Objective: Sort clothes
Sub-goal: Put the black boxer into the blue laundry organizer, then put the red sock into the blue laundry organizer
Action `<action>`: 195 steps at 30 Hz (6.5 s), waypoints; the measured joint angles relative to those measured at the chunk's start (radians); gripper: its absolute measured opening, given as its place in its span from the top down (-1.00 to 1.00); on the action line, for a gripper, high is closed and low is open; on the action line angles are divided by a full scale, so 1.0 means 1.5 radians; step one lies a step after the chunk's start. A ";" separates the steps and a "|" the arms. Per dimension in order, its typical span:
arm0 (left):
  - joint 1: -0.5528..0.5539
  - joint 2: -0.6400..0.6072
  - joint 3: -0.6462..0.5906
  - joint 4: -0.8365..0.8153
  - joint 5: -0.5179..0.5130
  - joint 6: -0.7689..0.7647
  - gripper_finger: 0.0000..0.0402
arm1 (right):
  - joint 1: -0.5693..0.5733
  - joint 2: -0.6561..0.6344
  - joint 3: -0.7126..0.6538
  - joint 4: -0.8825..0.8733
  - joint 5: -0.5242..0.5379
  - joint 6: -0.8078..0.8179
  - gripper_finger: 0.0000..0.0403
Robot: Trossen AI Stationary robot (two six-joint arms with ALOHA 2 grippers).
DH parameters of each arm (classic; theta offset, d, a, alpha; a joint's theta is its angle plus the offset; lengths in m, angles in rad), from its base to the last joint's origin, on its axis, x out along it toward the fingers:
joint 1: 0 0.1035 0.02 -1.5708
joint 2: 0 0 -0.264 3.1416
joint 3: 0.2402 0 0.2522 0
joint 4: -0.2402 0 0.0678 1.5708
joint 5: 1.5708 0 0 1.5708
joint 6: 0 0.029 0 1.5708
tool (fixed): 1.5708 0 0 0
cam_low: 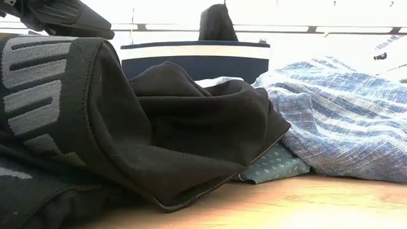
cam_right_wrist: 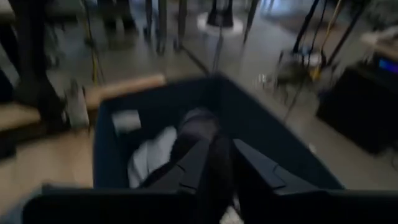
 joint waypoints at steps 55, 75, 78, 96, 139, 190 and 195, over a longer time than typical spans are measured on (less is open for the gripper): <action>0.075 0.049 0.218 -0.312 0.123 -0.207 0.94 | 0.337 -0.249 -0.633 0.169 -0.001 0.269 0.43; 0.100 0.075 0.217 -0.471 0.120 -0.370 0.35 | 0.365 -0.249 -0.714 0.333 -0.003 0.240 0.44; 0.115 0.102 0.217 -0.482 0.182 -0.404 0.35 | 0.365 -0.249 -0.713 0.335 -0.003 0.235 0.44; 0.165 0.147 0.217 -0.424 0.380 -0.450 0.97 | 0.365 -0.249 -0.713 0.346 -0.004 0.231 0.44; 0.261 0.256 0.269 -0.240 0.286 0.131 0.32 | 0.364 -0.249 -0.712 0.345 -0.002 0.197 0.44; 0.664 0.262 0.919 -0.666 0.179 0.384 0.85 | 0.362 -0.249 -0.712 0.344 0.009 0.179 0.48; 0.701 0.264 0.905 -0.697 0.255 0.333 0.57 | 0.362 -0.249 -0.712 0.342 0.011 0.179 0.48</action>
